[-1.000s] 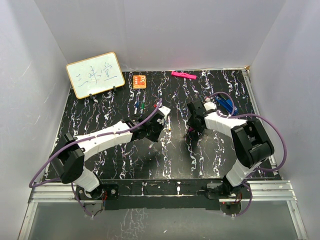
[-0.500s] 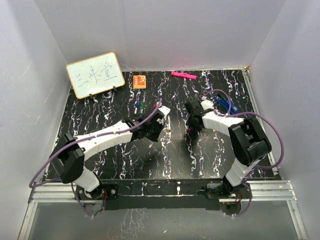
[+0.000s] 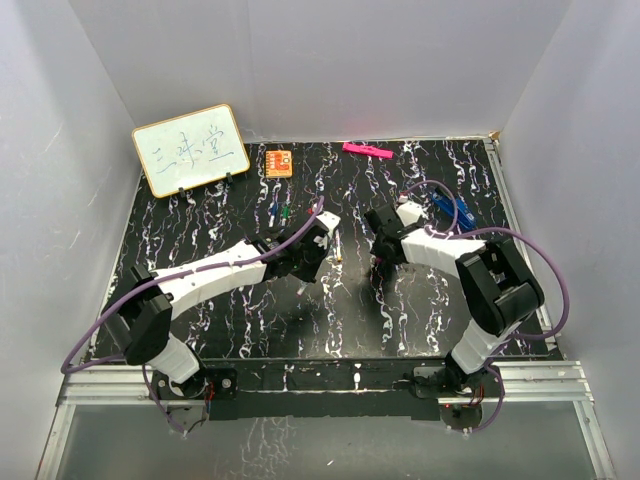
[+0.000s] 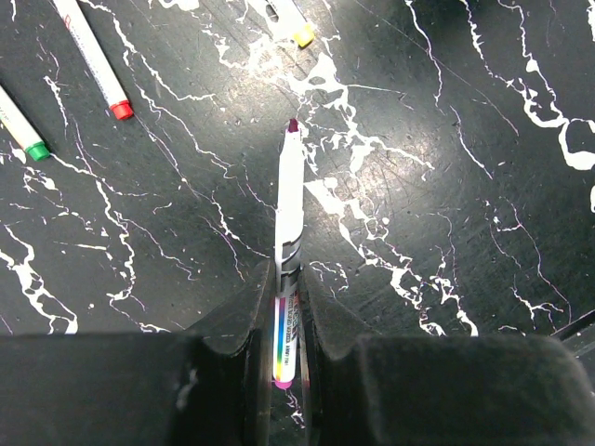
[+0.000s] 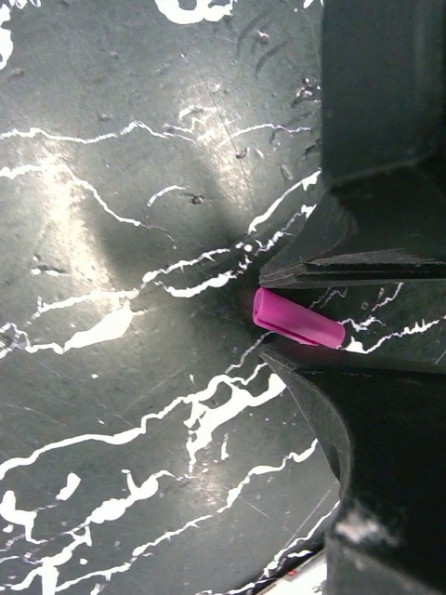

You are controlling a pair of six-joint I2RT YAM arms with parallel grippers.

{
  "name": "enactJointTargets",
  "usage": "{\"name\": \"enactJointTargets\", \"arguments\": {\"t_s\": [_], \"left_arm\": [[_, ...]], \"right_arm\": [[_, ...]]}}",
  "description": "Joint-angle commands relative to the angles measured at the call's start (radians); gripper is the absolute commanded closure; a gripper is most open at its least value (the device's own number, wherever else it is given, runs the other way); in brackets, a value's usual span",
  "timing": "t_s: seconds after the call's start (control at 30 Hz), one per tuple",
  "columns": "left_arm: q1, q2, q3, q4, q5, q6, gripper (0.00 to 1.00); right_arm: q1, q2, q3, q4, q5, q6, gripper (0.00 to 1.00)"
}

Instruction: Insert the pens into the pen caps

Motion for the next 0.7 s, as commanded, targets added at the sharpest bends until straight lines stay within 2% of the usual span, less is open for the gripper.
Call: {"name": "enactJointTargets", "arguments": {"t_s": [0.0,0.07,0.2,0.23,0.67], "left_arm": [[0.010,-0.024,0.031,0.005,-0.014,0.011,1.00],[0.013,-0.024,0.034,0.005,-0.014,0.013,1.00],[0.017,-0.026,0.042,-0.001,-0.016,0.024,1.00],[0.018,-0.028,0.042,-0.003,-0.017,0.026,1.00],[0.020,-0.043,-0.003,0.035,0.007,0.014,1.00]], "right_arm": [[0.068,0.083,-0.085,-0.209,-0.110,0.012,0.71],[0.087,0.095,-0.085,-0.213,-0.116,0.019,0.75],[0.113,0.122,-0.085,-0.207,-0.129,0.024,0.98],[0.114,0.125,-0.085,-0.204,-0.127,0.024,1.00],[0.108,0.069,0.019,-0.202,-0.011,0.009,1.00]]}}
